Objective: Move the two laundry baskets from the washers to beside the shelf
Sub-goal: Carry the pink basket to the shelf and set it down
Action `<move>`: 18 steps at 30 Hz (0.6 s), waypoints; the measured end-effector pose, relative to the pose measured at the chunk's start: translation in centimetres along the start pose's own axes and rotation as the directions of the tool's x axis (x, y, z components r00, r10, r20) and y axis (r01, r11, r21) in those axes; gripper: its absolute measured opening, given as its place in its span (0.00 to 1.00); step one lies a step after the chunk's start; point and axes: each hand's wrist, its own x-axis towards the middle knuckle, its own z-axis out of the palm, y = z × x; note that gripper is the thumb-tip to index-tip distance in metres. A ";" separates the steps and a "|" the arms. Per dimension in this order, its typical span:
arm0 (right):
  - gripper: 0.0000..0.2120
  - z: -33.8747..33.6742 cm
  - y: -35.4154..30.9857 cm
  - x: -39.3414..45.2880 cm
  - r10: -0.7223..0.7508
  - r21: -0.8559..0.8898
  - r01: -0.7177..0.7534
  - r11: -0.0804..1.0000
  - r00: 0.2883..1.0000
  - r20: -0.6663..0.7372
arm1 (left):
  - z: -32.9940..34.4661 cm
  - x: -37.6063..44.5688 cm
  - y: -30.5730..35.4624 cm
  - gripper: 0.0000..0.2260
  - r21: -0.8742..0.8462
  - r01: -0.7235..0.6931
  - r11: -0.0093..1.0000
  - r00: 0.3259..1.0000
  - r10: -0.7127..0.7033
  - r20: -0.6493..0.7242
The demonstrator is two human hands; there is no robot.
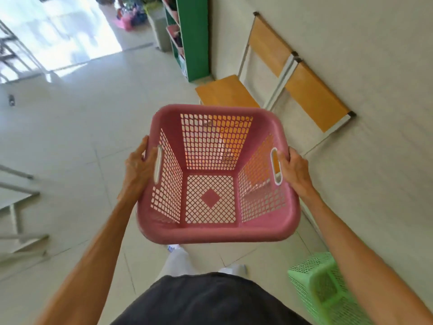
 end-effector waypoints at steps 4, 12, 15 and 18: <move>0.19 7.1 -7.7 3.1 -0.111 -0.051 0.114 0.992 0.992 0.055 | -6.8 2.8 -3.5 0.24 -0.022 0.078 0.997 0.992 -0.080 -0.095; 0.16 17.4 -22.0 8.9 -0.130 -0.087 0.138 0.987 0.987 0.093 | -17.6 13.0 -8.2 0.25 -0.086 0.110 0.990 0.978 -0.124 -0.168; 0.15 20.5 -25.2 12.0 -0.113 -0.056 0.116 0.992 0.991 0.066 | -19.4 18.5 -8.9 0.26 -0.096 0.110 0.989 0.981 -0.124 -0.150; 0.16 23.2 -28.2 16.1 -0.104 -0.028 0.105 0.994 0.993 0.050 | -20.1 24.5 -8.9 0.26 -0.079 0.096 0.992 0.983 -0.107 -0.151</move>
